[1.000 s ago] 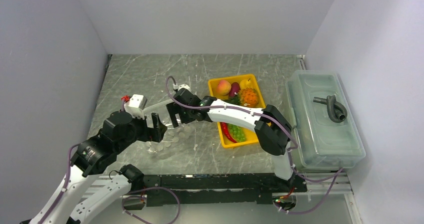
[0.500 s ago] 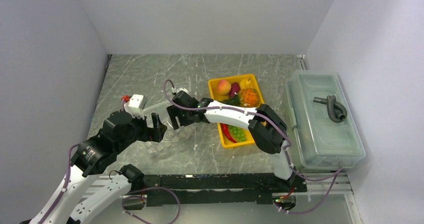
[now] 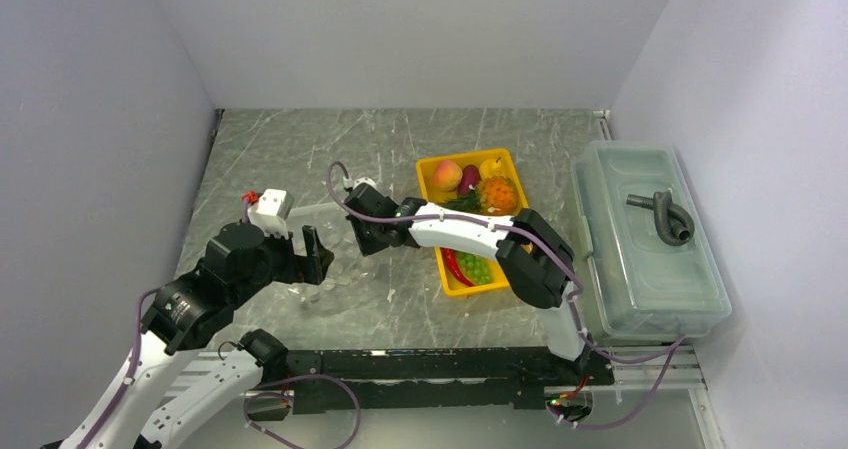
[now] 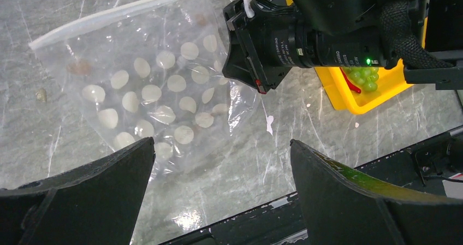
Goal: Place the food in the zip-top bag and seal the zipper
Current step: Pick up the zipper food storage bag at the center of the board.
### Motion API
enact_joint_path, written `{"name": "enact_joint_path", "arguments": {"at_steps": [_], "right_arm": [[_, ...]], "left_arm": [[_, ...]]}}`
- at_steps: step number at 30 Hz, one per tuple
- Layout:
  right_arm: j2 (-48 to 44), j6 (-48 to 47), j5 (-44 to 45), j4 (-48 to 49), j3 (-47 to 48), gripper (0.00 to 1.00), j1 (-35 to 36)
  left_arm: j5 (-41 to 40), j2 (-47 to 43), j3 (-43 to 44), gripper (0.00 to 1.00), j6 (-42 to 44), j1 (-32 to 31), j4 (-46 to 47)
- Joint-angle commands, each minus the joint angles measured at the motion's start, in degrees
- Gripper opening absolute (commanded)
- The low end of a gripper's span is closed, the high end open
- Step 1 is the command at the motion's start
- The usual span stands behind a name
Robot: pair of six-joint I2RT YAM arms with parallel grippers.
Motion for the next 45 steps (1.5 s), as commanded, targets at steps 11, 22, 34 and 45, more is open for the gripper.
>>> {"name": "enact_joint_path", "arguments": {"at_steps": [11,22,34,45], "right_arm": [[-10.72,-8.26,3.15,6.7,-7.57,0.0,1.75],[-19.34,-13.6,3.59,10.05,-15.17,0.0,2.34],[-31.96,-19.52,4.32,11.11,-22.85,0.0,2.44],[-44.47,-23.5,3.81,8.31,-28.81,0.0,2.43]], "left_arm": [[-1.07,-0.33,0.89,1.0,-0.79,0.31,0.73],[-2.08,-0.26,0.93,1.0,-1.23,0.4,0.43],[-2.27,1.77,0.89,1.0,-1.48,0.49,0.8],[-3.57,7.75,3.28,1.0,-0.91,0.72,1.39]]}}
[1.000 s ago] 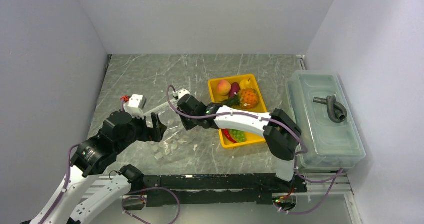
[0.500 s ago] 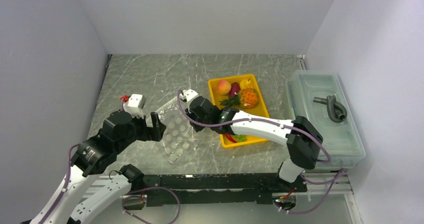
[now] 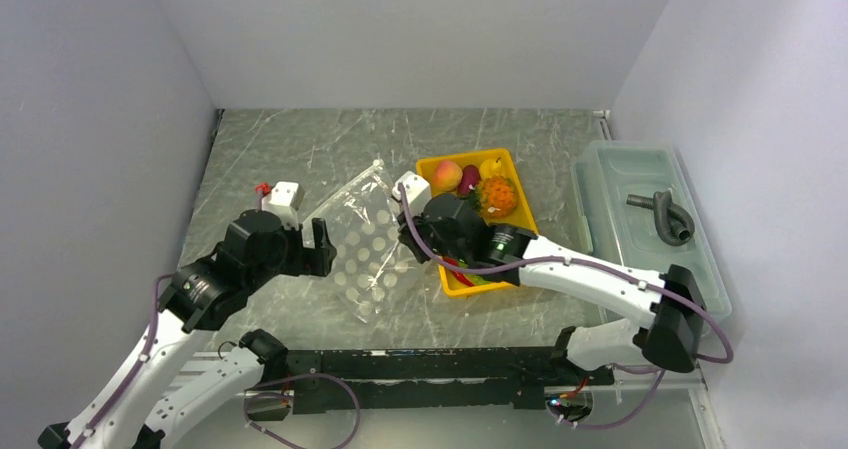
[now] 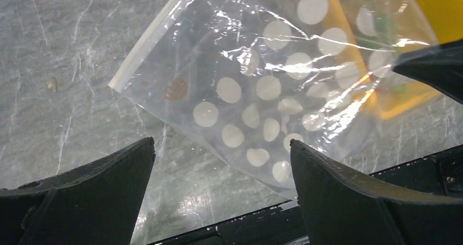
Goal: Place the food in the zip-top bag and seal the zipper
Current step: Pick up the zipper food storage bag at the center of the board.
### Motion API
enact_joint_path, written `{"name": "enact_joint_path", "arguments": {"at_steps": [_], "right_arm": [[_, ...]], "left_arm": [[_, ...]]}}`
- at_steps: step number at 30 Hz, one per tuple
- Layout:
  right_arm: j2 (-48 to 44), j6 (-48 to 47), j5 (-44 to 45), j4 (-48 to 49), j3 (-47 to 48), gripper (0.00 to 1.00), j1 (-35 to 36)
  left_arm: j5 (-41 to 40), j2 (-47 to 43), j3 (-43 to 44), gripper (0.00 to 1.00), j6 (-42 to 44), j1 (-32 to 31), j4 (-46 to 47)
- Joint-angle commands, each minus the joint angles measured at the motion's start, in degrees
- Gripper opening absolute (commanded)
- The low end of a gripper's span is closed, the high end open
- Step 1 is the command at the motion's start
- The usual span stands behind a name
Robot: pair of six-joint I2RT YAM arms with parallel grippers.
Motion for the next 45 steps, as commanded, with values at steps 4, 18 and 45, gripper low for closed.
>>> {"name": "enact_joint_path", "arguments": {"at_steps": [4,18,45], "right_arm": [[-7.79,-3.23,1.57,-2.49,-3.32,0.0,0.14],[-26.62,-7.59,-1.56,-4.32,-13.37,0.0,0.17],[-44.61,-15.14,-18.64,-8.64,-15.69,0.0,0.2]], "left_arm": [[-0.8,5.52,5.28,1.0,0.11,0.28,2.6],[9.55,12.29,13.81,0.94,3.27,3.75,3.34],[55.96,11.42,11.29,0.77,4.5,23.35,7.76]]}}
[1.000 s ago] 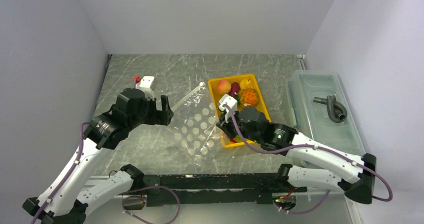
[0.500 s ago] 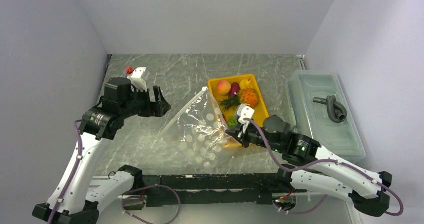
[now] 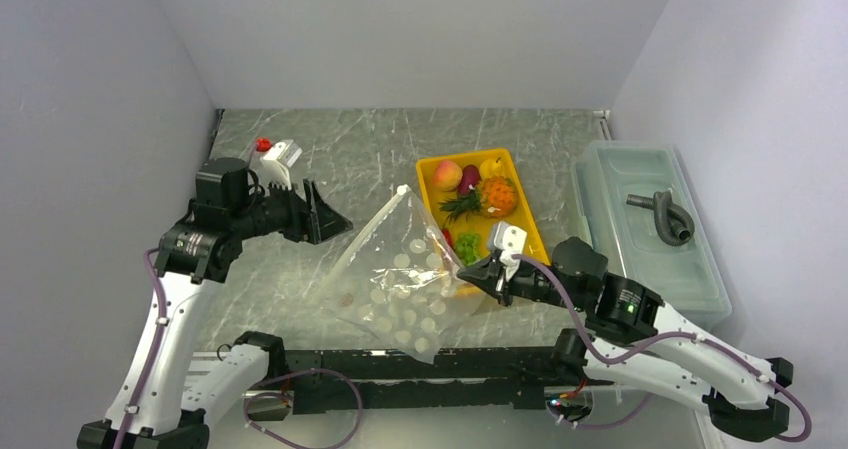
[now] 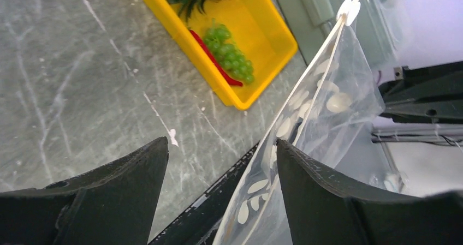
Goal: Place the food in the zip-top bag and seal the zipper
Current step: Pick up the zipper food storage bag at the center of the board.
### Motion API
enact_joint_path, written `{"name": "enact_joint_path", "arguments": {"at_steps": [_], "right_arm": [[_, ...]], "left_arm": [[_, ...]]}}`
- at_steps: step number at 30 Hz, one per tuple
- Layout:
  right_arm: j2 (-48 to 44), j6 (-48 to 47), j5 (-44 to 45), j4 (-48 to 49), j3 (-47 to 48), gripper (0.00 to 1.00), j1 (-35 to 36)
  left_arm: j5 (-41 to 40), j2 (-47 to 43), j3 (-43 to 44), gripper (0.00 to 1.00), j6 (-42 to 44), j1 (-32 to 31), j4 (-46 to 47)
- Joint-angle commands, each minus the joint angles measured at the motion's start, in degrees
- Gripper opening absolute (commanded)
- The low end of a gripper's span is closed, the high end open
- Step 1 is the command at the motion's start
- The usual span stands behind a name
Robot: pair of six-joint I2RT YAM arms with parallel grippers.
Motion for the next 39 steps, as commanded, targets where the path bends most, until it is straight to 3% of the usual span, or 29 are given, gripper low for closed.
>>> {"name": "enact_joint_path", "arguments": {"at_steps": [1,20,39], "right_arm": [[-2.14,-1.7,-3.73,0.37,1.11,0.0,0.2],[-6.4,-2.35,-8.14,1.29,0.7,0.0,0.2],[-5.72,-2.17,-8.01,3.71,2.0,0.0,0.22]], "left_arm": [[9.46,-1.67,-1.03,0.76,-0.11,0.89,2.75],[24.01,-3.39,-3.66,0.68,0.07,1.18,2.97],[27.56,-6.33,-7.46,0.7,-0.92,-0.36,5.57]]}}
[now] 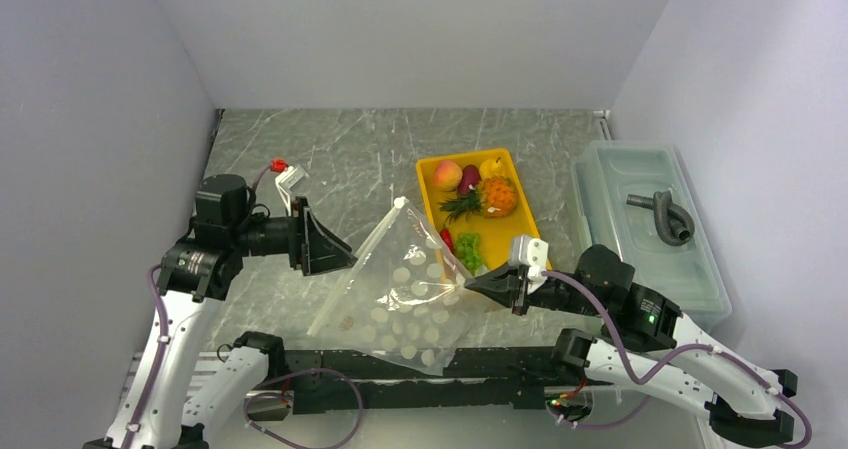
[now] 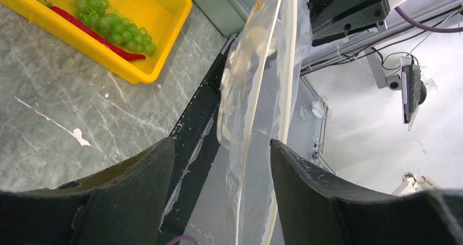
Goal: Place the food in the zip-top bag and seal the zipper
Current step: Pick up the zipper food storage bag at the center of the board.
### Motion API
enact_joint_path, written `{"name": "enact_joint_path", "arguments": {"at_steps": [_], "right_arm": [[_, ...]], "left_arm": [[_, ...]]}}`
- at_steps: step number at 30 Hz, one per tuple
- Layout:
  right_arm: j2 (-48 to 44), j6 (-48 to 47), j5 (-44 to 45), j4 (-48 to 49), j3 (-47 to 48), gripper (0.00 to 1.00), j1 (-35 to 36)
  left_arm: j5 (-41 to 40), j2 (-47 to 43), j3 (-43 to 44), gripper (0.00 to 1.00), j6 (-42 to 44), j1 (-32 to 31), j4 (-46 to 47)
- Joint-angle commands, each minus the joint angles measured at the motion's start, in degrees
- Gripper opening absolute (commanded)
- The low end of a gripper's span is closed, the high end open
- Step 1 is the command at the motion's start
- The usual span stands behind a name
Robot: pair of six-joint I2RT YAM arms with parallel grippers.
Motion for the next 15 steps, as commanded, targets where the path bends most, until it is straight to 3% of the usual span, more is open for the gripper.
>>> {"name": "enact_joint_path", "arguments": {"at_steps": [1,15], "right_arm": [[0.21,-0.17,-0.45,4.57,2.08,0.0,0.2],[3.2,-0.15,-1.83,8.27,4.07,0.0,0.2]], "left_arm": [[1.58,-0.96,-0.81,0.7,-0.29,-1.02,2.22],[-0.18,-1.11,-1.08,0.62,0.87,-3.25,0.95]]}}
